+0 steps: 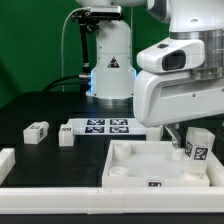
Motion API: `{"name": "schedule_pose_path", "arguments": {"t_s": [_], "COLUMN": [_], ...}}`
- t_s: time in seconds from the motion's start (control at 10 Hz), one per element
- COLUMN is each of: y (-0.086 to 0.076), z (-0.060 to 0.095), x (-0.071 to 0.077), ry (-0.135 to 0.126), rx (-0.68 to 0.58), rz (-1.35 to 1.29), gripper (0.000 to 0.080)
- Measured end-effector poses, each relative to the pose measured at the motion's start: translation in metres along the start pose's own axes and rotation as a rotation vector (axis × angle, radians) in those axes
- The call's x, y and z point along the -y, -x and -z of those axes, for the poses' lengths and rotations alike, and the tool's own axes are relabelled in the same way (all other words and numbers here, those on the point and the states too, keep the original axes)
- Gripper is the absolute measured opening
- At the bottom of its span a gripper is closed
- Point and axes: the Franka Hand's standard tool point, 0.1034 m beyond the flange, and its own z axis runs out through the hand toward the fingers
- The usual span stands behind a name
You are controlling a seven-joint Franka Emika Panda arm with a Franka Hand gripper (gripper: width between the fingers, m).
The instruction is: Assemble one leg
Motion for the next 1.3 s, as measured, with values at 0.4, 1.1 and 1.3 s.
{"name": "schedule_pose_path", "arguments": {"t_s": [0.4, 1.1, 1.3], "y": [0.0008, 0.0014, 0.0040], "z": [-0.0013, -0.0016, -0.0019], "x": [0.0006, -0.0008, -0.0027], "ry": [0.000, 0.001, 0.008], "rx": [0.000, -0.029, -0.053], "rz": [-0.011, -0.437, -0.682], "gripper": [0.0291, 0.0292, 0.0292]}}
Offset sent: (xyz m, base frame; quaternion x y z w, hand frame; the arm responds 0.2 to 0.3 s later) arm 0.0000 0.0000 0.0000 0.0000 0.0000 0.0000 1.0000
